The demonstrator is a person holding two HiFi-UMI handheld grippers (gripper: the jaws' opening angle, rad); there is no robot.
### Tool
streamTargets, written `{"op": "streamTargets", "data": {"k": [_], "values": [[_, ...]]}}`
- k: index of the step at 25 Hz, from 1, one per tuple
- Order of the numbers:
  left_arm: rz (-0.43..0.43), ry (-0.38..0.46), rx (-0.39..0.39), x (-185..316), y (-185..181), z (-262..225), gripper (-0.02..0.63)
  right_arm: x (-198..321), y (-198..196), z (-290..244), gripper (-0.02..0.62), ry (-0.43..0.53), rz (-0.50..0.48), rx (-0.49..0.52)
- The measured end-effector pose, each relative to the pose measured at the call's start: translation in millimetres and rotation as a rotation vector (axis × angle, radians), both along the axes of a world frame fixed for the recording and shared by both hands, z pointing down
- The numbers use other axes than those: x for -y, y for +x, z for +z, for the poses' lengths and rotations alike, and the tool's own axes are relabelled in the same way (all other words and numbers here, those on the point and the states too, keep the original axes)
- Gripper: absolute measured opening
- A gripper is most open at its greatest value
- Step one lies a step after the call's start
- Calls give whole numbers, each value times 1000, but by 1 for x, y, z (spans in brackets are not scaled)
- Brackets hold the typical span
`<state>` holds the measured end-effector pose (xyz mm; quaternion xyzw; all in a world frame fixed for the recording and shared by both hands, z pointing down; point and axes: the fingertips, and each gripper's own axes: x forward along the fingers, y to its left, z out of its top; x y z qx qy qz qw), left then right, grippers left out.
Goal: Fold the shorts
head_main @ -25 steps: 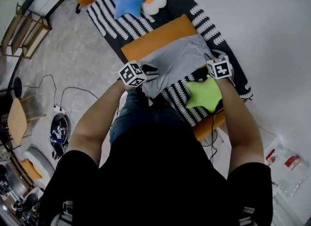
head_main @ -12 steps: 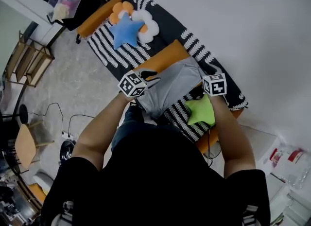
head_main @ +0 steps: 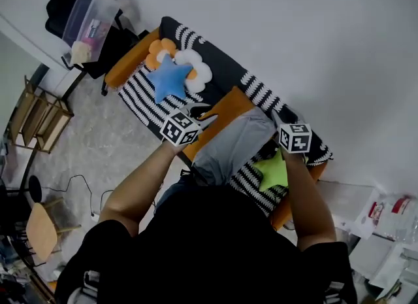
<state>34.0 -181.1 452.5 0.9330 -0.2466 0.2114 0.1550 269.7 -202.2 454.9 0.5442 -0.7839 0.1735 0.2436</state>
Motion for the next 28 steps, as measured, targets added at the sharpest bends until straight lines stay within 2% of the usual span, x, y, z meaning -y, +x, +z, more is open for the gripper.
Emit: {"op": "streamTargets", "data": {"k": [4,14,22,28], "values": [[-24,8,15,24,-18,-23,143,3,-13,-27,176,23,41,14],[69,67,-12,76,-9,-60,143,5,-19,-80,172,106,199,41],[159,76,-14,88,7,-65,143,-28,-3,-107,163,156,403,79],[238,71,-24,77,30,-64,143,-70,12,-110,158,169,507,81]]}}
